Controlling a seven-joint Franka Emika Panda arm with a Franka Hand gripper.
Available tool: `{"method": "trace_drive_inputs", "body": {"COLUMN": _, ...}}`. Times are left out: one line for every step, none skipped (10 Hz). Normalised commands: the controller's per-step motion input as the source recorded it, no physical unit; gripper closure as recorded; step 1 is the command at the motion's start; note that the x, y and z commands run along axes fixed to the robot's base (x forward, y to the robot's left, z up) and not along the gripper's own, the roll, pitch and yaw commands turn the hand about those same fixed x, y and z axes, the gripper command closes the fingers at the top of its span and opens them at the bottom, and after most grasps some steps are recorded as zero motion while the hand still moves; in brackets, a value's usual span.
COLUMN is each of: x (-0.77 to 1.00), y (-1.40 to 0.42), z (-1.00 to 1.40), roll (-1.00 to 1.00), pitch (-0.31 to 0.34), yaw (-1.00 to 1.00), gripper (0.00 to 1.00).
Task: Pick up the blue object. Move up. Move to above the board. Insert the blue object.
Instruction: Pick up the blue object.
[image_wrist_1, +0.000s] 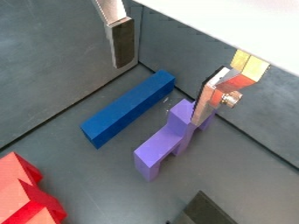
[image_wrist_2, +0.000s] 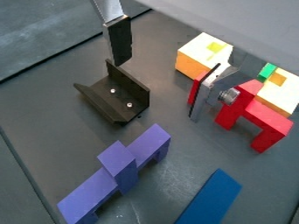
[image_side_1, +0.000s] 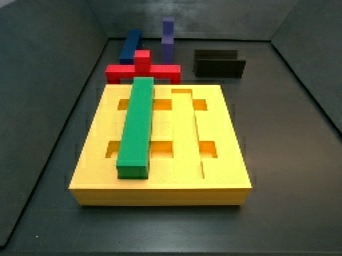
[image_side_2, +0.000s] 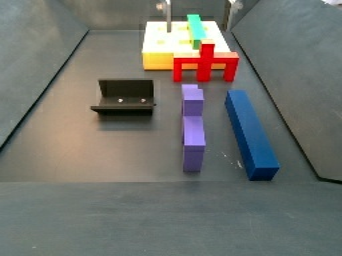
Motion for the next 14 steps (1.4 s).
{"method": "trace_drive_inputs", "body": {"x": -0.02, "y": 0.00, "z": 0.00, "roll": 0.00, "pitch": -0.003, "yaw": 0.00, "gripper": 0.00}}
{"method": "trace_drive_inputs", "body": {"x": -0.69, "y": 0.27, "z": -0.26, "roll": -0.01, "pitch": -0.200, "yaw": -0.15, "gripper": 0.00}}
{"method": "trace_drive_inputs", "body": {"x": -0.97, "y": 0.29, "z": -0.45, "roll": 0.06, "pitch": -0.250, "yaw": -0.16, "gripper": 0.00}}
{"method": "trace_drive_inputs", "body": {"x": -0.99, "y": 0.35, "z": -0.43, "roll": 0.09, "pitch": -0.226, "yaw": -0.19, "gripper": 0.00}}
{"method": "trace_drive_inputs", "body": {"x": -0.97, "y": 0.35, "z": -0.45, "roll": 0.09, "pitch": -0.227, "yaw": -0.19, "gripper": 0.00}}
{"method": "trace_drive_inputs", "body": {"x": -0.92, "y": 0.12, "z": -0.39, "roll": 0.14, "pitch": -0.253, "yaw": -0.19, "gripper": 0.00}}
{"method": "trace_drive_inputs", "body": {"x": -0.62, "y": 0.00, "z": -0.44, "roll": 0.27, "pitch": -0.174, "yaw": -0.09, "gripper": 0.00}}
{"method": "trace_drive_inputs", "body": {"x": -0.49, "y": 0.00, "z": -0.53, "roll": 0.32, "pitch": -0.137, "yaw": 0.00, "gripper": 0.00}}
{"method": "trace_drive_inputs", "body": {"x": -0.51, "y": 0.03, "z": -0.57, "roll": 0.17, "pitch": -0.129, "yaw": 0.08, "gripper": 0.00}}
{"method": "trace_drive_inputs", "body": {"x": -0.51, "y": 0.11, "z": -0.57, "roll": 0.07, "pitch": -0.129, "yaw": 0.17, "gripper": 0.00}}
{"method": "trace_drive_inputs", "body": {"x": -0.36, "y": 0.15, "z": -0.53, "roll": 0.00, "pitch": -0.096, "yaw": 0.19, "gripper": 0.00}}
{"method": "trace_drive_inputs", "body": {"x": -0.18, "y": 0.18, "z": -0.33, "roll": 0.00, "pitch": -0.053, "yaw": 0.11, "gripper": 0.00}}
{"method": "trace_drive_inputs", "body": {"x": -0.04, "y": 0.19, "z": -0.27, "roll": 0.09, "pitch": -0.007, "yaw": 0.00, "gripper": 0.00}}
{"method": "trace_drive_inputs", "body": {"x": -0.03, "y": 0.16, "z": -0.29, "roll": 0.11, "pitch": 0.000, "yaw": 0.00, "gripper": 0.00}}
